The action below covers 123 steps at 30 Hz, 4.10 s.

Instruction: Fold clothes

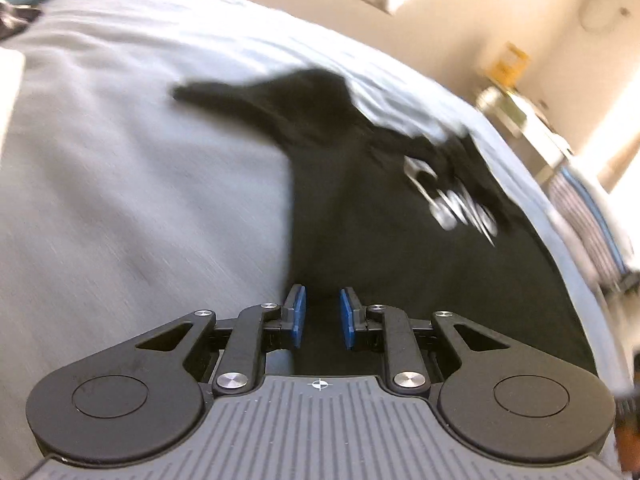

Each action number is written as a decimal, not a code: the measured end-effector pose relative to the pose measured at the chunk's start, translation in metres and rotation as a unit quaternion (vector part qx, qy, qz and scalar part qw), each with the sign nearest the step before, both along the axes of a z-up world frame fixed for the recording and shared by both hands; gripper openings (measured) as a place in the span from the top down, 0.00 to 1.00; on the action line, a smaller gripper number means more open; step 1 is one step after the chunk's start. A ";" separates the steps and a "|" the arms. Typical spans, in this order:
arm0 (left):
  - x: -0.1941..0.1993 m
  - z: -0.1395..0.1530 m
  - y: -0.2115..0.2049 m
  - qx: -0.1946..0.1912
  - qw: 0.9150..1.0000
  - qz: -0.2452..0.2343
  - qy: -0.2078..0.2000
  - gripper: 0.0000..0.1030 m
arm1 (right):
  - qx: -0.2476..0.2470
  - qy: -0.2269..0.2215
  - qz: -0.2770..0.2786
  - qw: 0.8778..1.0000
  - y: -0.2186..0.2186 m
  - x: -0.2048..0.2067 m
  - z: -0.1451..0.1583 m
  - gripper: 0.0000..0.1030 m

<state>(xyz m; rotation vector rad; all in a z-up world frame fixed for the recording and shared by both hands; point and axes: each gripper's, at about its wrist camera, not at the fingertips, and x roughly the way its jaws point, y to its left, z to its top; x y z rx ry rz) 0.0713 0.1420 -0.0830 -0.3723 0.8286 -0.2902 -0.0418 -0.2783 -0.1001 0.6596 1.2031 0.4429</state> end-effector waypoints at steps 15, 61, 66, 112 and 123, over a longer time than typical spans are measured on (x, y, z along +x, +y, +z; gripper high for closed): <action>-0.081 0.019 -0.063 -0.085 0.984 -0.153 0.018 0.74 | -0.060 -0.113 0.166 0.978 0.063 0.034 0.045 0.91; -0.119 -0.024 -0.100 -0.092 0.968 -0.226 0.067 0.74 | -0.022 -0.163 0.359 0.919 0.196 0.182 0.039 1.00; -0.117 -0.023 -0.100 -0.094 0.967 -0.224 0.071 0.74 | -0.024 -0.172 0.258 0.950 0.181 0.209 0.048 1.00; -0.104 -0.018 -0.163 -0.032 0.953 -0.296 0.049 0.74 | -0.128 -0.161 0.033 0.978 -0.052 0.131 0.030 1.00; -0.105 -0.016 -0.162 -0.027 0.955 -0.291 0.051 0.74 | -0.076 -0.161 0.091 0.980 -0.069 0.089 0.055 0.98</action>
